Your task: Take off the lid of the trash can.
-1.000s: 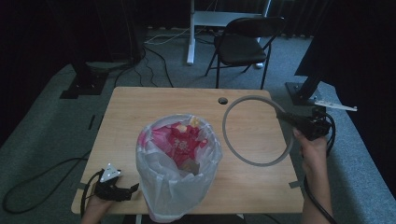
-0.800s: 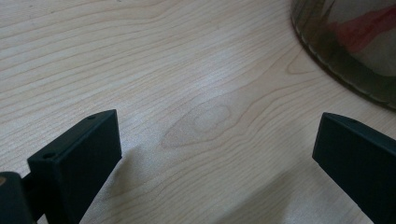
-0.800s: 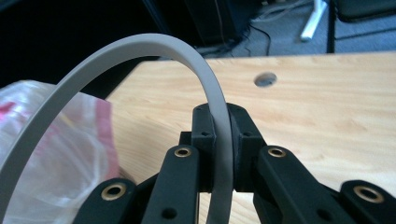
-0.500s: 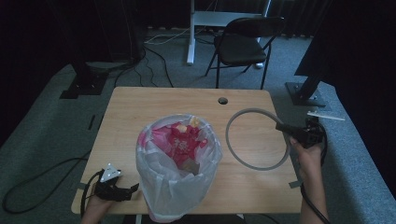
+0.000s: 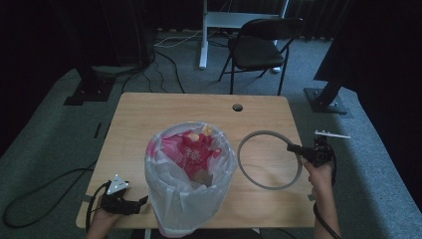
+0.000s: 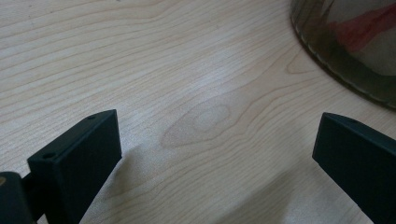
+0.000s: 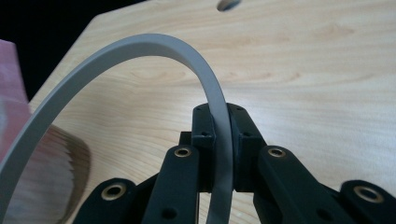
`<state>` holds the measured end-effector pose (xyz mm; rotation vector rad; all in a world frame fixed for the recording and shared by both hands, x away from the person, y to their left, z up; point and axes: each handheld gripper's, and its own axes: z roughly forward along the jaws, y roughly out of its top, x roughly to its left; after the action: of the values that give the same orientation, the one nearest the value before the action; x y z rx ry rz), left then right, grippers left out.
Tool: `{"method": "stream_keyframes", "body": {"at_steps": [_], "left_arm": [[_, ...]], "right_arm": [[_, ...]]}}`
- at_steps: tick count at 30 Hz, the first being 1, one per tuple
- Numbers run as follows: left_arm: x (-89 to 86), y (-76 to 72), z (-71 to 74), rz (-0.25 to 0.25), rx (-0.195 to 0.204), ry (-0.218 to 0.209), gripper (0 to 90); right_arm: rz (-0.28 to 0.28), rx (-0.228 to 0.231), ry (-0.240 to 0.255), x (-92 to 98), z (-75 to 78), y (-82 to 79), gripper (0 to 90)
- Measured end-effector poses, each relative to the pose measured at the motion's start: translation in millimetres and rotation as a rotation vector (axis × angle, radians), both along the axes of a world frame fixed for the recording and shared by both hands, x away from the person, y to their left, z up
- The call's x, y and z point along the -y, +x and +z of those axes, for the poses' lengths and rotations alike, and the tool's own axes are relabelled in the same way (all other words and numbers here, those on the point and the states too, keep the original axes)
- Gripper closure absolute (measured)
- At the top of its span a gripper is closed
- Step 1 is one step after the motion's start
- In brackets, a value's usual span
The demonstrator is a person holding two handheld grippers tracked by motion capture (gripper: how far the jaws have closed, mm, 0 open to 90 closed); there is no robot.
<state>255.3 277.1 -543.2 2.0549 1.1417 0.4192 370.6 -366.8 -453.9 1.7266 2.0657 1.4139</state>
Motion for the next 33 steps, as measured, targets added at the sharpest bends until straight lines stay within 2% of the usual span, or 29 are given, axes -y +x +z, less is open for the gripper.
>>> {"method": "stream_keyframes", "body": {"at_steps": [6,9,12,24,29,33], "left_arm": [[-0.1,0.0,0.0,0.0,-0.001,-0.001,1.2],[-0.1,0.1,-0.1,-0.003,-0.001,-0.003,1.2],[-0.1,0.2,-0.2,-0.002,-0.002,-0.004,1.2],[-0.4,0.4,-0.4,-0.002,-0.006,-0.007,1.2],[-0.7,0.6,-0.4,-0.002,-0.006,-0.009,1.2],[-1.0,0.9,-0.4,-0.008,-0.01,-0.012,1.2]], "right_arm": [[-0.013,-0.038,0.001,1.2,-22.5,3.0,82.7],[-0.018,-0.056,-0.032,-0.6,-31.7,4.1,82.7],[-0.016,-0.064,-0.034,-1.9,-39.2,4.8,82.7],[-0.032,-0.099,-0.047,-2.2,-62.6,6.1,82.6],[-0.05,-0.114,-0.104,-4.6,-69.4,6.7,82.5],[-0.043,-0.113,-0.103,-5.5,-74.2,7.4,82.5]]}}
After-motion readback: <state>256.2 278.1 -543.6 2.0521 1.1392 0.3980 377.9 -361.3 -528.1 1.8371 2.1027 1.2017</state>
